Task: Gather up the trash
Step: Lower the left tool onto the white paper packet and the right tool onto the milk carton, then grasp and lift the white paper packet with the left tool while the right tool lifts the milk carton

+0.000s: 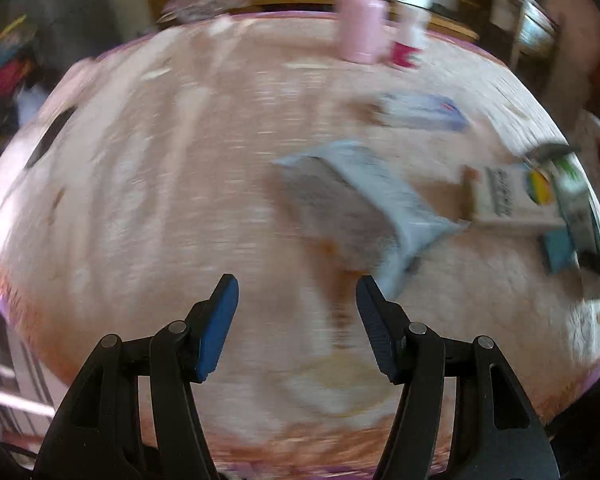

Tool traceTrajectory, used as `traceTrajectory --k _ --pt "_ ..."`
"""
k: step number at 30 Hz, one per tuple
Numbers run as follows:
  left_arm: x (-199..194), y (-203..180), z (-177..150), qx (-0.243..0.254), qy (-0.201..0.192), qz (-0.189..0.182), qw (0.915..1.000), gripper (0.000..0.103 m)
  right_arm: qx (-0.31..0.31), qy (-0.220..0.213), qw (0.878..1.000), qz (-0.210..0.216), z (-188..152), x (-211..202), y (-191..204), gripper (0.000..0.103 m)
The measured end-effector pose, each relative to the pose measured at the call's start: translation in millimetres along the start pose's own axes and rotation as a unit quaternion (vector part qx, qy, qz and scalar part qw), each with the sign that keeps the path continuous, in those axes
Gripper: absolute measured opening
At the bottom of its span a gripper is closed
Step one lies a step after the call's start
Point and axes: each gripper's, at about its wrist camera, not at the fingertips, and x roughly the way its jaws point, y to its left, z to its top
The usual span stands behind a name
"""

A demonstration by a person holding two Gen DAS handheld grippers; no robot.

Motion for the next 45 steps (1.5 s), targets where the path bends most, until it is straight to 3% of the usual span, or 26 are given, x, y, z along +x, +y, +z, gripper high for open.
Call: traceTrajectory --k 2,5,12,17,21,24,27,29,30,32,33,34,36,45 --pt "-6 20 3 -0.028 -0.002 -0.011 0.9996 0.060 0.000 -0.001 1.000 0.003 0 -1 1 0.071" --pt "-17 34 9 -0.068 -0.010 -0.069 0.9953 0.060 0.002 -0.005 1.000 0.006 0 -3 2 0.071" --pt "-8 1 29 -0.113 -0.008 -0.135 0.9843 0.067 0.008 -0.006 1.000 0.010 0 -4 1 0.071" --pt "21 -23 44 -0.142 0.003 -0.112 0.9834 0.067 0.009 -0.008 1.000 0.016 -3 -6 3 0.072" --pt "39 -29 48 -0.141 -0.002 -0.068 0.9877 0.067 0.011 -0.011 1.000 0.023 -3 -8 2 0.072" --pt "52 -31 43 -0.146 0.012 -0.056 0.9876 0.067 0.010 -0.011 1.000 0.022 -4 -7 3 0.074" --pt "51 -41 40 -0.123 0.000 -0.043 0.9915 0.073 0.000 -0.006 1.000 0.014 -4 -1 8 0.074" --pt "52 -46 39 -0.106 -0.002 -0.039 0.9936 0.073 -0.009 -0.004 1.000 0.000 -6 3 11 0.066" --pt "52 -45 38 -0.102 -0.002 -0.044 0.9937 0.072 -0.016 -0.003 1.000 -0.012 -7 3 12 0.056" --pt "48 -41 37 -0.104 -0.004 -0.058 0.9929 0.057 -0.016 -0.010 1.000 -0.014 -7 -1 10 0.054" --pt "45 -38 37 -0.105 -0.007 -0.073 0.9918 0.042 -0.012 -0.018 1.000 -0.009 -8 -6 9 0.054" --pt "41 -37 37 -0.104 -0.008 -0.082 0.9912 0.032 -0.010 -0.024 1.000 -0.007 -8 -11 7 0.054" --pt "30 -37 36 -0.090 -0.011 -0.091 0.9917 0.025 -0.006 -0.036 0.999 -0.008 -9 -21 3 0.054" --pt "-19 -62 30 -0.048 -0.042 -0.140 0.9881 0.021 0.014 -0.081 0.997 0.000 -15 -67 -7 0.054"
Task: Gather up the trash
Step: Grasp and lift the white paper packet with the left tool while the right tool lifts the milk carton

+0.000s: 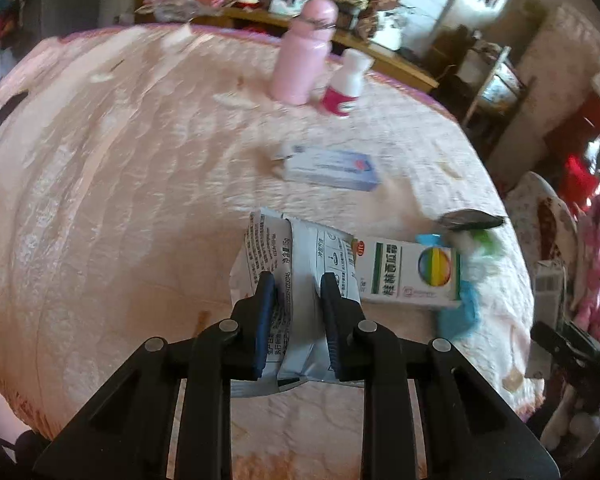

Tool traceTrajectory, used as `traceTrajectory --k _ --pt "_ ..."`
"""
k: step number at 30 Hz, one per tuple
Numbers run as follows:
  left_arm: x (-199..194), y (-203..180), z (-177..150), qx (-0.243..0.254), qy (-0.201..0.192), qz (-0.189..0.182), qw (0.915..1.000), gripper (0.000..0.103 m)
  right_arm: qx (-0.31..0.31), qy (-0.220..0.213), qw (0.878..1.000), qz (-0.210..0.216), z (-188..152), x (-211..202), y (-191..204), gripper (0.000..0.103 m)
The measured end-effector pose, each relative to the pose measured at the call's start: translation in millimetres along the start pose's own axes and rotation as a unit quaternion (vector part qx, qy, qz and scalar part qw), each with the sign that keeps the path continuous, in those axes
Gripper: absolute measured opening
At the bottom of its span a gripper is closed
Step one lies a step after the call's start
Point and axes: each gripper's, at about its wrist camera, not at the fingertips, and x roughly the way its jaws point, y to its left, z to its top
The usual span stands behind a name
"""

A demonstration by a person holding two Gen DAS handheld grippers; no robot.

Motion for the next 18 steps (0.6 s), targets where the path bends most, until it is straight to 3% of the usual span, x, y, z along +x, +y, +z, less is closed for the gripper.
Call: traceTrajectory --k 11,18 --pt "-41 -48 -2 0.053 -0.034 -0.034 0.9975 0.020 0.004 -0.018 1.000 -0.006 -8 -26 -9 0.054" --pt "-43 -88 1 0.089 -0.043 -0.052 0.9938 0.020 0.005 -0.032 0.999 -0.016 -8 -40 -13 0.054"
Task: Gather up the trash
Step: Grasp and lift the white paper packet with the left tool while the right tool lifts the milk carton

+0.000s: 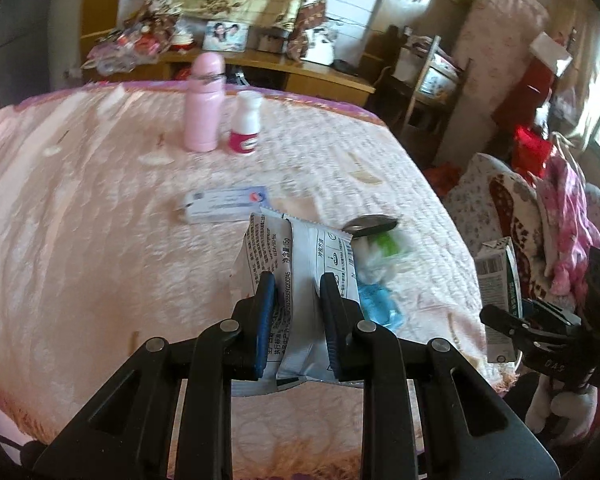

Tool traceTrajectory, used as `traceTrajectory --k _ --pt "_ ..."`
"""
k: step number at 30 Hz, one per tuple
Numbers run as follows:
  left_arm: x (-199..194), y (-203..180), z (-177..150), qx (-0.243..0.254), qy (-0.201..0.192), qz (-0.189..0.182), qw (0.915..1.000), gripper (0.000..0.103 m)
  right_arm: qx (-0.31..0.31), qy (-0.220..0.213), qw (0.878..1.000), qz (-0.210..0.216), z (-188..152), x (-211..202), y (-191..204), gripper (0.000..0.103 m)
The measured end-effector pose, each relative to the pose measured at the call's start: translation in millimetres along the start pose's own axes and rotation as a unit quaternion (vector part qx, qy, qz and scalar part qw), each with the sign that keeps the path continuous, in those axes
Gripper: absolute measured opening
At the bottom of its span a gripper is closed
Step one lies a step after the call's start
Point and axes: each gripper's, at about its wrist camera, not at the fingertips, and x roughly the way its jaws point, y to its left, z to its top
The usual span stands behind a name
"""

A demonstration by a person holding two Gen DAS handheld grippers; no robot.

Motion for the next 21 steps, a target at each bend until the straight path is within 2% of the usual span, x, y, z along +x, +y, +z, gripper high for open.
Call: traceTrajectory --k 21 --pt "43 -112 10 0.086 0.019 -0.057 0.9945 0.020 0.049 -0.018 0.997 -0.056 -8 -41 -63 0.054"
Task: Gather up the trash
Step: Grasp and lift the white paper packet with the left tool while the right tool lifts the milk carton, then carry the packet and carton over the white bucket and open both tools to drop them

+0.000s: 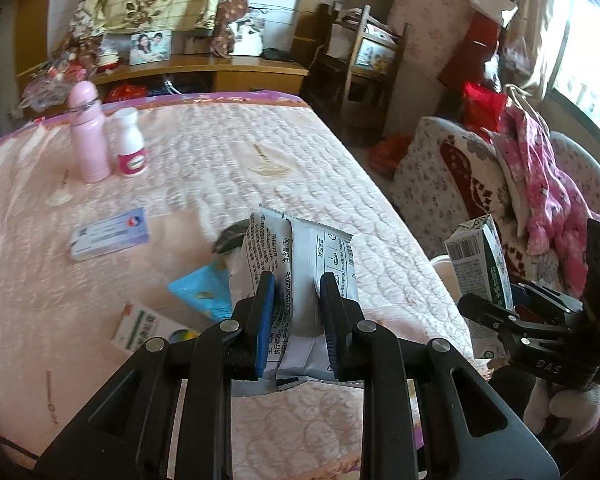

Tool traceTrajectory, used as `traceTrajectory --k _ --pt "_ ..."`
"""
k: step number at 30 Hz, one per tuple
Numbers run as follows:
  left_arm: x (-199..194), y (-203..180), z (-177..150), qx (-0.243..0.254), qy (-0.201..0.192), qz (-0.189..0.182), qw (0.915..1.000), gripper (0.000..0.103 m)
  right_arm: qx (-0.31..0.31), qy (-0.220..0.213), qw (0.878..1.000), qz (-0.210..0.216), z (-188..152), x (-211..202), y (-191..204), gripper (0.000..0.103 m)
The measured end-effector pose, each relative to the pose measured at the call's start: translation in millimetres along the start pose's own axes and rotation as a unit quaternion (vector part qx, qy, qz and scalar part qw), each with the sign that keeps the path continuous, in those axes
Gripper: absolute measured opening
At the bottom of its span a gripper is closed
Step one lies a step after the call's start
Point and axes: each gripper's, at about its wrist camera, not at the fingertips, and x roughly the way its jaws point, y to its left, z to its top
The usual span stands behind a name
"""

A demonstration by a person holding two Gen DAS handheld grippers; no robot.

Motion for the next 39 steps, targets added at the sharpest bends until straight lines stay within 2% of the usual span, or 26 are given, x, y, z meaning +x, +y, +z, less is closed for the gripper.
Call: traceTrajectory --k 16,26,33,39 --pt "38 -66 7 0.043 0.023 -0.035 0.9982 0.020 0.048 -0.003 0.998 -0.041 -10 -14 -63 0.054" --pt "69 -114 10 0.067 0.044 -0.073 0.9941 0.020 0.085 0.002 0.993 -0.079 -24 -31 -115 0.055" --pt "94 -148 8 0.076 0.065 -0.102 0.9898 0.020 0.124 0.019 0.987 -0.105 -40 -33 -158 0.055" --pt "115 -176 4 0.081 0.083 -0.122 0.9857 0.020 0.139 0.038 0.982 -0.121 -51 -27 -178 0.055"
